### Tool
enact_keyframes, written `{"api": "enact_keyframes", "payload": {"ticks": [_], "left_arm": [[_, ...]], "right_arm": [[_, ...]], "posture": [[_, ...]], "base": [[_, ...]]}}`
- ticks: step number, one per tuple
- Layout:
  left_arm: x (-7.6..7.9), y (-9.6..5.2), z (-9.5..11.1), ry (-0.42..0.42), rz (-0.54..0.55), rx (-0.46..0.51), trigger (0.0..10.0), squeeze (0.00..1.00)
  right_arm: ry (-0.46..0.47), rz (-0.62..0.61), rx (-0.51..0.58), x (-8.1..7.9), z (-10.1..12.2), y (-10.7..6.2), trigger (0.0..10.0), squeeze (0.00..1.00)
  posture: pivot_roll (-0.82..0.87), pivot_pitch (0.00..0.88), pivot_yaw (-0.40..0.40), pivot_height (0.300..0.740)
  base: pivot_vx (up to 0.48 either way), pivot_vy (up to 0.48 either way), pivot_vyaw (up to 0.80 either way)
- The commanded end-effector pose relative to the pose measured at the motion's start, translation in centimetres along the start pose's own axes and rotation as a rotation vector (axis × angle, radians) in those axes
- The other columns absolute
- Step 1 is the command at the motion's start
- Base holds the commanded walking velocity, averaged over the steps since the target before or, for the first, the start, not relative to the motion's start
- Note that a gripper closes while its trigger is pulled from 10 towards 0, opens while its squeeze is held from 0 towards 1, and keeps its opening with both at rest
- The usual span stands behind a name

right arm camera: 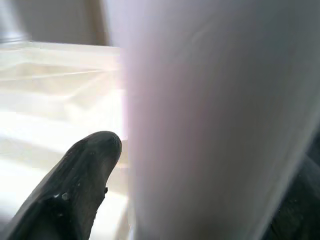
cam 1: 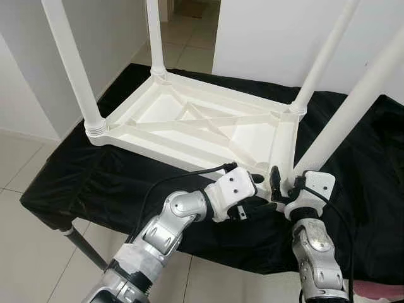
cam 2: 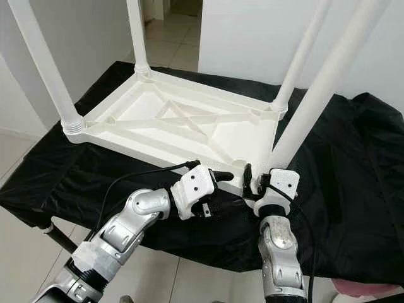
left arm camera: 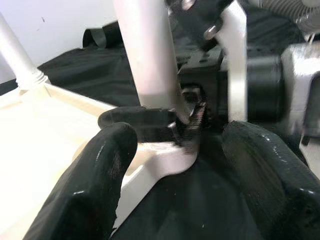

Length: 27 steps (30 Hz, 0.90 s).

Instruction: Building children table

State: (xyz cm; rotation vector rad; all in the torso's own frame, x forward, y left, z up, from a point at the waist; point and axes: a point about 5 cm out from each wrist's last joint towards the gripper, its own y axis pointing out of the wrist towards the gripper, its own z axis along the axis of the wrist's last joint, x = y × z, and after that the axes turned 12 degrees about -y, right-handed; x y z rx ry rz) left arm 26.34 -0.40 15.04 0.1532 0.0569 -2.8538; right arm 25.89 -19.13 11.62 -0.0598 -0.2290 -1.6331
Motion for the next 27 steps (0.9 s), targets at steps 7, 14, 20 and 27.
{"api": "enact_keyframes", "payload": {"ticks": [7, 14, 20, 27], "left_arm": [[0.4, -0.5, -0.3, 0.027, -0.036, -0.024, 10.0, 0.0], [0.5, -0.8, -0.7, 0.033, -0.05, -0.043, 10.0, 0.0], [0.4, -0.8, -0.5, 0.038, -0.042, -0.038, 10.0, 0.0], [0.4, -0.8, -0.5, 0.039, -0.033, -0.037, 10.0, 0.0]], "right_arm": [[-0.034, 0.185, 0.095, 1.3, 0.7, 0.0, 10.0, 0.0], [-0.079, 0.393, 0.099, 2.2, 0.6, 1.1, 10.0, 0.0], [-0.086, 0.497, 0.081, 1.9, 0.0, 1.2, 5.9, 0.0], [-0.095, 0.531, 0.066, 2.1, -0.6, 1.3, 0.0, 0.0]], "posture": [[-0.11, 0.0, -0.009, 0.74], [-0.11, 0.0, -0.003, 0.74], [-0.1, 0.0, -0.007, 0.74], [-0.09, 0.0, -0.015, 0.74]], "base": [[0.0, 0.0, 0.0], [0.0, 0.0, 0.0], [0.0, 0.0, 0.0], [0.0, 0.0, 0.0]]}}
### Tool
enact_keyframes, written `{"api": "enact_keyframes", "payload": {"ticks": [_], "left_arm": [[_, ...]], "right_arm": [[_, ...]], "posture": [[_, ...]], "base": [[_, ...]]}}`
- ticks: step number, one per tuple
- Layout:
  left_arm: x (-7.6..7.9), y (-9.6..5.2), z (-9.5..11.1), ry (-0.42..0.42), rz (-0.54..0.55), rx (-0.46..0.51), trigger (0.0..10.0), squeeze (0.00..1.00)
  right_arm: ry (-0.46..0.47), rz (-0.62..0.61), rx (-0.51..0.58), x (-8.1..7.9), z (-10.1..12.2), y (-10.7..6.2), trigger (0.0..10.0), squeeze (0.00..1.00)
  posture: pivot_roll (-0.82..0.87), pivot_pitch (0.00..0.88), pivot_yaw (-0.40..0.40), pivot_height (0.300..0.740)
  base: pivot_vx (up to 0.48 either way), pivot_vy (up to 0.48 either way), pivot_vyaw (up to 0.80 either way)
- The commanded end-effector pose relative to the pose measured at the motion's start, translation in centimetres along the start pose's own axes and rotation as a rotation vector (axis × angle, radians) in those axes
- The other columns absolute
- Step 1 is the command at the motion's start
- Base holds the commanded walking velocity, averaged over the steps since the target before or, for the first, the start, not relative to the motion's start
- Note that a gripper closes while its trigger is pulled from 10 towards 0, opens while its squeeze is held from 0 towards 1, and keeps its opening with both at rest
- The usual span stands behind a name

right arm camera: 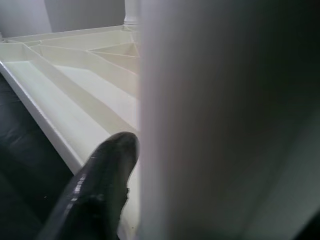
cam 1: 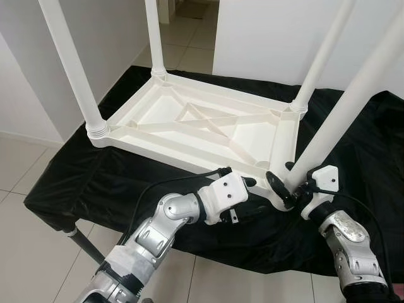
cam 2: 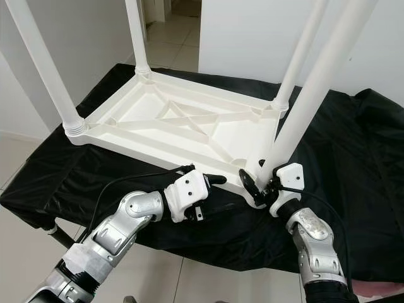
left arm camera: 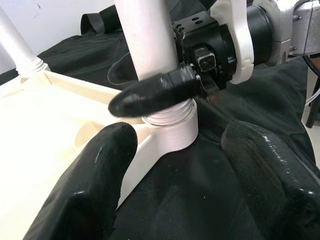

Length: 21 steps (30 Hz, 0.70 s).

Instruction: Building children table

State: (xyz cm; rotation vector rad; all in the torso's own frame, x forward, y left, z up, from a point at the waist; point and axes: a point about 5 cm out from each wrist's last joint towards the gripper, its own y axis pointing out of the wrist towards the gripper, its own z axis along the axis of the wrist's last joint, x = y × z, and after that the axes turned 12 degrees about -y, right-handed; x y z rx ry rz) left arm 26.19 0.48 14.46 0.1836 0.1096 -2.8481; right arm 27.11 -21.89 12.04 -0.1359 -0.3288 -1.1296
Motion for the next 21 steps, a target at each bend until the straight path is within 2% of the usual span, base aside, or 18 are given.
{"api": "enact_keyframes", "payload": {"ticks": [1, 8, 9, 15, 19, 21], "left_arm": [[0.4, 0.0, 0.1, 0.013, -0.029, -0.002, 10.0, 0.0], [0.3, 0.2, 0.2, 0.008, -0.012, 0.009, 10.0, 0.0], [0.4, 0.2, 0.1, 0.007, -0.012, 0.009, 10.0, 0.0], [0.3, 0.3, 0.1, 0.0, -0.003, 0.015, 10.0, 0.0], [0.2, 0.4, 0.2, -0.015, 0.011, 0.031, 10.0, 0.0], [0.1, 0.5, 0.4, -0.027, 0.028, 0.053, 10.0, 0.0]], "right_arm": [[0.018, 0.04, -0.005, -0.5, -0.4, 0.1, 0.0, 0.0], [0.031, 0.035, -0.014, 0.0, -0.8, -0.2, 0.0, 0.0], [0.044, 0.02, -0.012, 0.1, -0.8, -0.2, 10.0, 0.0], [0.086, -0.041, -0.001, -0.2, -0.4, 0.1, 10.0, 0.0], [0.108, -0.129, -0.025, -0.4, -0.2, 0.5, 10.0, 0.0], [0.113, -0.168, 0.009, -0.5, 0.3, 0.7, 10.0, 0.0]], "posture": [[-0.09, 0.0, -0.019, 0.74], [-0.08, 0.0, -0.025, 0.74], [-0.08, 0.0, -0.025, 0.74], [-0.09, 0.0, -0.025, 0.74], [-0.09, 0.0, -0.028, 0.74], [-0.09, 0.0, -0.031, 0.74]], "base": [[0.0, 0.0, 0.0], [0.0, 0.0, 0.0], [0.0, 0.0, 0.0], [0.0, 0.0, 0.0], [0.0, 0.0, 0.0], [0.0, 0.0, 0.0]]}}
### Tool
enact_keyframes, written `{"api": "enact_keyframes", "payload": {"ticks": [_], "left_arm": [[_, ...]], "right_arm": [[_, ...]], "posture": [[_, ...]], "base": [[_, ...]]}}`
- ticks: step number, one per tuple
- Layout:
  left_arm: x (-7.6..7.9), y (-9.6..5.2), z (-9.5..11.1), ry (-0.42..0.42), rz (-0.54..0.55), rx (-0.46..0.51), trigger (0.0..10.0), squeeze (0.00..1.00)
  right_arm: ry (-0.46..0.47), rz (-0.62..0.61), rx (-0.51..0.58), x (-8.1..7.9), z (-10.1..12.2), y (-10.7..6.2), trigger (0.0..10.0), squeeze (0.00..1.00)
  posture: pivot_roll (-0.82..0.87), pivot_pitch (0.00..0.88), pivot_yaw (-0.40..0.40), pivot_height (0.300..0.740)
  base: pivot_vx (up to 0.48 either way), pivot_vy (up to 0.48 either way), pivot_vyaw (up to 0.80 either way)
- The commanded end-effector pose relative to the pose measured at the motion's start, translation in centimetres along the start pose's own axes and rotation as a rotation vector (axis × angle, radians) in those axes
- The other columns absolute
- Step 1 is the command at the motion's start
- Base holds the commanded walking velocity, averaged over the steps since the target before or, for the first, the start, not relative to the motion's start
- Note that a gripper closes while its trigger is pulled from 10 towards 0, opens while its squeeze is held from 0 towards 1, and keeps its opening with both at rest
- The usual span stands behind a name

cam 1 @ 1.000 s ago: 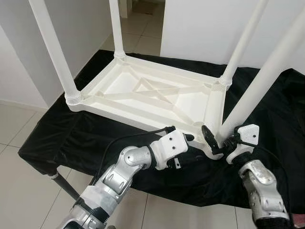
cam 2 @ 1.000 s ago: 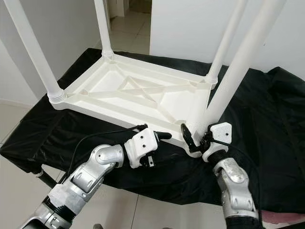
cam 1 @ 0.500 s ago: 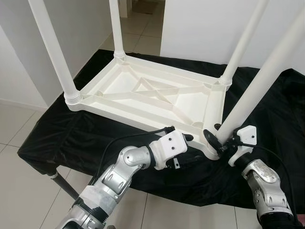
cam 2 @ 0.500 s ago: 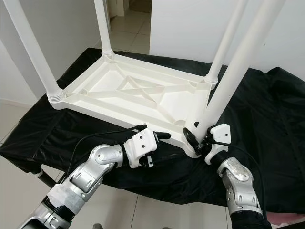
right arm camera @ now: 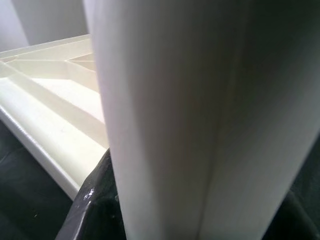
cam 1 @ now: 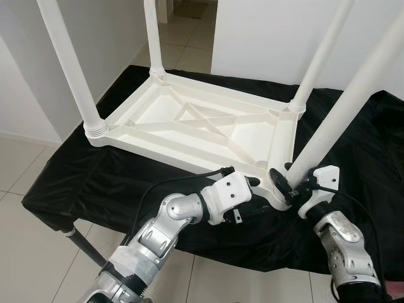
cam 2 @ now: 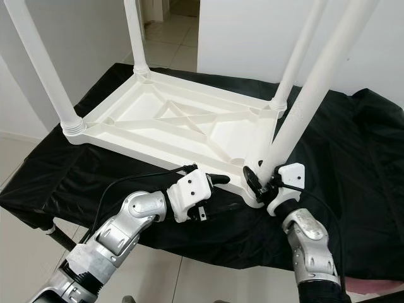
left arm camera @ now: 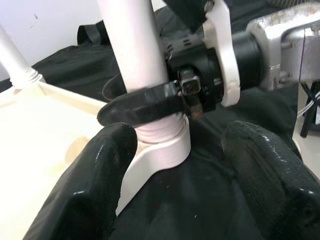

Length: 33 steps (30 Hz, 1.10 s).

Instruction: Building children table

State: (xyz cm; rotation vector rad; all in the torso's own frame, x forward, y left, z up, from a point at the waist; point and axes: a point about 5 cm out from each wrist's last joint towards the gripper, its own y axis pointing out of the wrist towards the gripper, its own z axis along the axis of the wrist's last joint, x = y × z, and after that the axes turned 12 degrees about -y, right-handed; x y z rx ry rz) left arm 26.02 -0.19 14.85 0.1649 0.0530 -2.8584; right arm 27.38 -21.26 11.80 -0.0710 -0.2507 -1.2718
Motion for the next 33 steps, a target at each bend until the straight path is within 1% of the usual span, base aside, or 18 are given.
{"api": "enact_keyframes", "payload": {"ticks": [1, 2, 3, 6, 8, 9, 10, 12, 13, 14, 15, 17, 20, 23, 30, 31, 32, 33], "left_arm": [[-0.2, -0.1, 0.0, -0.008, 0.034, 0.016, 10.0, 0.0], [-0.3, 0.0, 0.1, -0.024, 0.045, 0.036, 10.0, 0.0], [-0.3, 0.0, 0.3, -0.044, 0.057, 0.055, 10.0, 0.0], [-0.3, 0.0, 0.3, -0.048, 0.059, 0.057, 10.0, 0.0], [-0.3, 0.0, 0.2, -0.045, 0.062, 0.053, 10.0, 0.0], [-0.3, 0.0, 0.2, -0.044, 0.064, 0.052, 10.0, 0.0], [-0.3, 0.0, 0.2, -0.044, 0.064, 0.052, 10.0, 0.0], [-0.4, 0.1, 0.2, -0.043, 0.069, 0.055, 10.0, 0.0], [-0.4, 0.1, 0.2, -0.043, 0.069, 0.055, 10.0, 0.0], [-0.4, 0.2, 0.3, -0.046, 0.073, 0.06, 10.0, 0.0], [-0.4, 0.2, 0.3, -0.046, 0.073, 0.06, 10.0, 0.0], [-0.3, 0.3, 0.3, -0.051, 0.076, 0.066, 10.0, 0.0], [-0.3, 0.3, 0.3, -0.053, 0.077, 0.068, 10.0, 0.0], [-0.1, 0.5, 0.3, -0.065, 0.073, 0.073, 10.0, 0.0], [-0.2, 0.6, 0.4, -0.069, 0.074, 0.073, 10.0, 0.0], [-0.2, 0.5, 0.4, -0.069, 0.078, 0.072, 10.0, 0.0], [-0.2, 0.5, 0.4, -0.067, 0.081, 0.07, 10.0, 0.0], [-0.2, 0.5, 0.3, -0.063, 0.083, 0.069, 10.0, 0.0]], "right_arm": [[0.02, -0.028, 0.021, -0.1, 0.4, 0.2, 10.0, 0.0], [0.029, -0.065, 0.031, -0.2, 0.6, 0.3, 10.0, 0.0], [0.007, -0.163, 0.02, -0.3, 0.8, 0.7, 10.0, 0.0], [-0.001, -0.196, 0.014, -0.3, 0.8, 0.8, 10.0, 0.0], [0.012, -0.241, 0.001, -0.4, 0.8, 0.8, 10.0, 0.0], [0.018, -0.3, -0.02, -0.5, 0.7, 0.9, 10.0, 0.0], [0.018, -0.3, -0.02, -0.5, 0.7, 0.9, 10.0, 0.0], [0.027, -0.473, -0.081, -0.9, 0.3, 0.6, 10.0, 0.0], [0.027, -0.473, -0.081, -0.9, 0.3, 0.6, 10.0, 0.0], [0.02, -0.586, -0.112, -1.5, 0.1, 0.3, 10.0, 0.0], [0.02, -0.586, -0.112, -1.5, 0.1, 0.3, 10.0, 0.0], [0.05, -0.725, -0.165, -2.8, -0.3, -0.1, 10.0, 0.0], [0.058, -0.746, -0.177, -3.1, -0.3, -0.1, 10.0, 0.0], [0.043, -0.727, -0.177, -2.7, -0.3, 0.1, 10.0, 0.0], [0.049, -0.714, -0.168, -3.0, -0.2, 0.3, 10.0, 0.0], [0.052, -0.717, -0.159, -3.2, 0.0, 0.3, 10.0, 0.73], [0.064, -0.71, -0.14, -3.2, 0.2, 0.3, 10.0, 1.0], [0.062, -0.706, -0.124, -3.2, 0.4, 0.3, 10.0, 1.0]], "posture": [[-0.09, 0.0, -0.031, 0.74], [-0.09, 0.0, -0.032, 0.74], [-0.1, 0.0, -0.034, 0.74], [-0.1, 0.0, -0.034, 0.74], [-0.09, 0.0, -0.036, 0.74], [-0.09, 0.0, -0.043, 0.74], [-0.09, 0.0, -0.043, 0.74], [-0.09, 0.0, -0.051, 0.74], [-0.09, 0.0, -0.051, 0.74], [-0.09, 0.0, -0.055, 0.74], [-0.09, 0.0, -0.055, 0.74], [-0.09, 0.0, -0.057, 0.74], [-0.09, 0.0, -0.057, 0.74], [-0.09, 0.0, -0.056, 0.74], [-0.09, 0.0, -0.054, 0.74], [-0.09, 0.0, -0.054, 0.74], [-0.09, 0.0, -0.053, 0.74], [-0.09, 0.0, -0.053, 0.74]], "base": [[0.0, 0.0, 0.0], [0.0, 0.0, 0.0], [0.0, 0.0, 0.0], [0.0, 0.0, 0.0], [0.0, 0.0, 0.0], [0.0, 0.0, 0.0], [0.0, 0.0, 0.0], [0.0, 0.0, 0.0], [0.0, 0.0, 0.0], [0.0, 0.0, 0.0], [0.0, 0.0, 0.0], [0.0, 0.0, 0.0], [0.0, 0.0, 0.0], [0.0, 0.0, 0.0], [0.0, 0.0, 0.0], [0.0, 0.0, 0.0], [0.0, 0.0, 0.0], [0.0, 0.0, 0.0]]}}
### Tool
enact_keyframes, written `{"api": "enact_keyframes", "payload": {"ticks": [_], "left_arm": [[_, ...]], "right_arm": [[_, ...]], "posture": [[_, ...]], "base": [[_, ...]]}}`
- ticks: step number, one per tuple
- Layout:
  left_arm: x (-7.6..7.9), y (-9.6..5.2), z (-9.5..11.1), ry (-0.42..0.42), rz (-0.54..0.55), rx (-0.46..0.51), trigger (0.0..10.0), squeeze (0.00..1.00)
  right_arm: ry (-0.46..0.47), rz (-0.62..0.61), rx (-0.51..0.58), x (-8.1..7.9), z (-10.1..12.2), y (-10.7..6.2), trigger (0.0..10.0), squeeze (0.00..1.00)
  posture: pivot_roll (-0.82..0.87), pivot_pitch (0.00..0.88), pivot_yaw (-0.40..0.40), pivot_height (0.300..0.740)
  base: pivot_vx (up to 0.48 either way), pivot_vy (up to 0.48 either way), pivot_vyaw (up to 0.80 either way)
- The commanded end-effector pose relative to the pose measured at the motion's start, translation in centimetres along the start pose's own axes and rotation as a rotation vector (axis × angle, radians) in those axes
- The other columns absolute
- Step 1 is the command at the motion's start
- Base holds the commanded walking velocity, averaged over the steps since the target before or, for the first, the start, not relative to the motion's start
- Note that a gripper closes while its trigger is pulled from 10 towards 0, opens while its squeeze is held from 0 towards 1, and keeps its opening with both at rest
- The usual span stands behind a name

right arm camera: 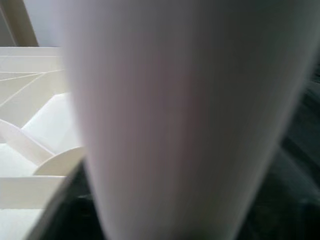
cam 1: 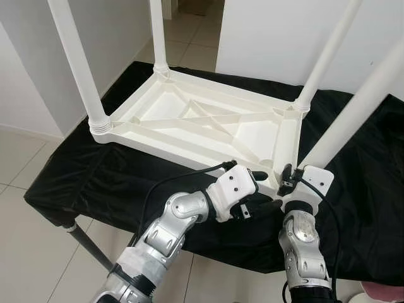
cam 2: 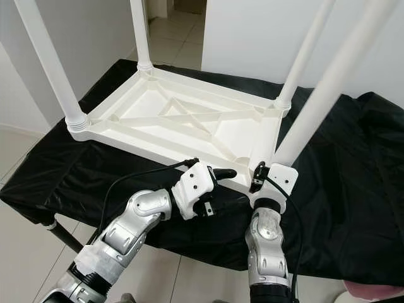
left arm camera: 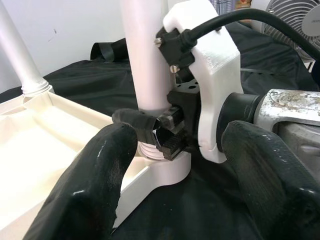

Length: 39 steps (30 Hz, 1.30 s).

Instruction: Building children table

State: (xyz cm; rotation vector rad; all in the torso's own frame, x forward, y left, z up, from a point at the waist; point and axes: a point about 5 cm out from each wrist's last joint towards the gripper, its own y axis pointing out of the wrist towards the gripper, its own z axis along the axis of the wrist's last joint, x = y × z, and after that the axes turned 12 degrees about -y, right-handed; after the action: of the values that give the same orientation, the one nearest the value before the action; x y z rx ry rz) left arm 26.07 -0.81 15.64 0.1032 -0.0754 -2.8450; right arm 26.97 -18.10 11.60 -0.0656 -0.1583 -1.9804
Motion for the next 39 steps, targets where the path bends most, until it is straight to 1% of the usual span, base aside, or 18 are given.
{"api": "enact_keyframes", "payload": {"ticks": [1, 8, 9, 10, 11, 12, 17, 18, 23, 24, 25, 26, 28, 30, 31, 33, 37, 39], "left_arm": [[-0.2, -0.2, -0.5, -0.006, 0.064, -0.011, 10.0, 0.0], [-0.2, -0.3, -0.6, -0.003, 0.081, -0.018, 10.0, 0.0], [-0.3, -0.6, -0.9, 0.0, 0.098, -0.032, 10.0, 0.0], [-0.3, -0.6, -0.9, 0.0, 0.098, -0.032, 10.0, 0.0], [-0.3, -0.8, -1.0, 0.002, 0.101, -0.036, 10.0, 0.0], [-0.3, -1.1, -1.1, 0.002, 0.102, -0.038, 10.0, 0.0], [-0.3, -1.2, -1.2, -0.004, 0.099, -0.042, 10.0, 0.0], [-0.2, -1.6, -1.3, -0.005, 0.094, -0.053, 10.0, 0.0], [-0.2, -2.1, -1.5, -0.005, 0.089, -0.068, 10.0, 0.0], [-0.2, -2.3, -1.5, -0.002, 0.087, -0.07, 10.0, 0.0], [-0.2, -2.3, -1.5, -0.002, 0.087, -0.07, 10.0, 0.0], [-0.2, -2.3, -1.5, -0.001, 0.084, -0.073, 10.0, 0.0], [-0.2, -2.3, -1.5, -0.001, 0.084, -0.073, 10.0, 0.0], [-0.1, -2.3, -1.4, 0.001, 0.069, -0.075, 10.0, 0.0], [-0.1, -2.3, -1.4, 0.001, 0.069, -0.075, 10.0, 0.0], [0.1, -2.2, -1.2, 0.016, 0.053, -0.068, 10.0, 0.0], [0.2, -2.2, -1.2, 0.012, 0.05, -0.065, 10.0, 0.0], [0.5, -2.1, -1.2, 0.01, 0.033, -0.065, 10.0, 0.0]], "right_arm": [[0.018, -0.008, -0.004, 0.1, -0.1, -0.2, 10.0, 1.0], [0.016, 0.01, 0.041, 0.8, 0.3, -0.1, 10.0, 1.0], [0.025, 0.07, 0.069, 1.3, 0.4, -0.2, 10.0, 1.0], [0.025, 0.07, 0.069, 1.3, 0.4, -0.2, 10.0, 1.0], [0.031, 0.106, 0.082, 1.4, 0.5, -0.2, 10.0, 0.21], [0.035, 0.136, 0.092, 1.5, 0.5, -0.3, 10.0, 0.0], [0.034, 0.158, 0.104, 1.5, 0.5, -0.4, 10.0, 0.0], [0.033, 0.207, 0.125, 1.8, 0.4, -0.5, 10.0, 0.0], [0.021, 0.297, 0.16, 2.3, 0.3, -0.5, 10.0, 0.0], [0.01, 0.35, 0.175, 2.6, 0.2, -0.4, 10.0, 0.0], [0.01, 0.35, 0.175, 2.6, 0.2, -0.4, 10.0, 0.0], [-0.006, 0.389, 0.182, 2.8, 0.1, -0.2, 10.0, 0.0], [-0.006, 0.389, 0.182, 2.8, 0.1, -0.2, 10.0, 0.0], [-0.032, 0.526, 0.185, 3.4, -0.1, 0.6, 10.0, 0.0], [-0.032, 0.526, 0.185, 3.4, -0.1, 0.6, 10.0, 0.0], [-0.052, 0.602, 0.182, 3.8, -0.2, 1.3, 10.0, 0.0], [-0.07, 0.624, 0.181, 3.8, -0.3, 1.6, 10.0, 0.0], [-0.097, 0.696, 0.165, 3.2, -0.8, 2.1, 10.0, 0.0]], "posture": [[-0.09, 0.0, -0.053, 0.74], [-0.08, 0.0, -0.055, 0.74], [-0.08, 0.0, -0.056, 0.74], [-0.08, 0.0, -0.056, 0.74], [-0.08, 0.0, -0.057, 0.74], [-0.08, 0.0, -0.056, 0.74], [-0.08, 0.0, -0.055, 0.74], [-0.08, 0.0, -0.052, 0.74], [-0.08, 0.0, -0.049, 0.74], [-0.08, 0.0, -0.046, 0.74], [-0.08, 0.0, -0.046, 0.74], [-0.08, 0.0, -0.046, 0.74], [-0.08, 0.0, -0.046, 0.74], [-0.08, 0.0, -0.033, 0.74], [-0.08, 0.0, -0.033, 0.74], [-0.08, 0.0, -0.031, 0.74], [-0.08, 0.0, -0.03, 0.74], [-0.08, 0.0, -0.027, 0.74]], "base": [[0.0, 0.0, 0.0], [0.0, 0.0, 0.0], [0.0, 0.0, 0.0], [0.0, 0.0, 0.0], [0.0, 0.0, 0.0], [0.0, 0.0, 0.0], [0.0, 0.0, 0.0], [0.0, 0.0, 0.0], [0.0, 0.0, 0.0], [0.0, 0.0, 0.0], [0.0, 0.0, 0.0], [0.0, 0.0, 0.0], [0.0, 0.0, 0.0], [0.0, 0.0, 0.0], [0.0, 0.0, 0.0], [0.0, 0.0, 0.0], [0.0, 0.0, 0.0], [0.0, 0.0, 0.0]]}}
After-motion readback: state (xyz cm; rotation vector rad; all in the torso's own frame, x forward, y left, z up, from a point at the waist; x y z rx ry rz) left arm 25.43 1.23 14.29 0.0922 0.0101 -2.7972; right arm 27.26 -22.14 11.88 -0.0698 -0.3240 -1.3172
